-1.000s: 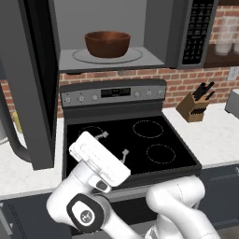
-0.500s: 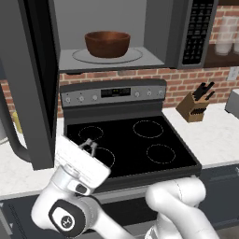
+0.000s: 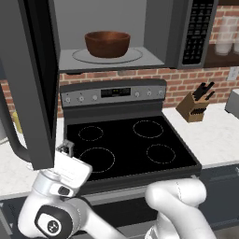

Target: Open the microwave, place the bowl with waffle inside the microwave, then close the microwave door and turn it on.

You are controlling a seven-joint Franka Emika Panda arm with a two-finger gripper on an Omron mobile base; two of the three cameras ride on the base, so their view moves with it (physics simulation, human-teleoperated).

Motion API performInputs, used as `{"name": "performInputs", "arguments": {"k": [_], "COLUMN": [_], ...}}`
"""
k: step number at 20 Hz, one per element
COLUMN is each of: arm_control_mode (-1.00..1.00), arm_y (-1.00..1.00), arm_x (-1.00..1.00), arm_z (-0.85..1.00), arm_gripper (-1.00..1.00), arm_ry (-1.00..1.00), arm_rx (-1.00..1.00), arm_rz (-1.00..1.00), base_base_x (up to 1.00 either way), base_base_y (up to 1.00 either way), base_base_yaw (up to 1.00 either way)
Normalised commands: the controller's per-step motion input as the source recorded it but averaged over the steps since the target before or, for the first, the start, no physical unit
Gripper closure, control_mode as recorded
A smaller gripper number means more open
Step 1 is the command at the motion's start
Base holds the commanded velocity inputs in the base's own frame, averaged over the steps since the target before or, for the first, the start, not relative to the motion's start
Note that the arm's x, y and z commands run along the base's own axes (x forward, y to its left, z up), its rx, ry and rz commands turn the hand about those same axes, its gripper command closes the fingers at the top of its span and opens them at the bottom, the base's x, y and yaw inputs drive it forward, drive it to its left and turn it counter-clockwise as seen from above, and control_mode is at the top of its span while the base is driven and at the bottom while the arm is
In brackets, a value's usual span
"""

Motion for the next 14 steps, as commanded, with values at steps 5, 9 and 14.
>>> {"name": "performInputs", "arguments": {"k": [5, 9, 14], "arm_control_mode": [-1.0, -1.0, -1.0], "arm_y": [0.49, 0.53, 0.47], "arm_x": [0.19, 0.16, 0.14], "arm_z": [0.0, 0.0, 0.0], "arm_gripper": [1.0, 1.0, 1.0], "arm_ry": [0.04, 0.0, 0.0], "arm_rx": [-0.14, -0.12, -0.08], "arm_rz": [0.1, 0.09, 0.1], "base_base_x": [0.0, 0.0, 0.0], "base_base_y": [0.0, 0.0, 0.0], "base_base_yaw": [0.0, 0.0, 0.0]}}
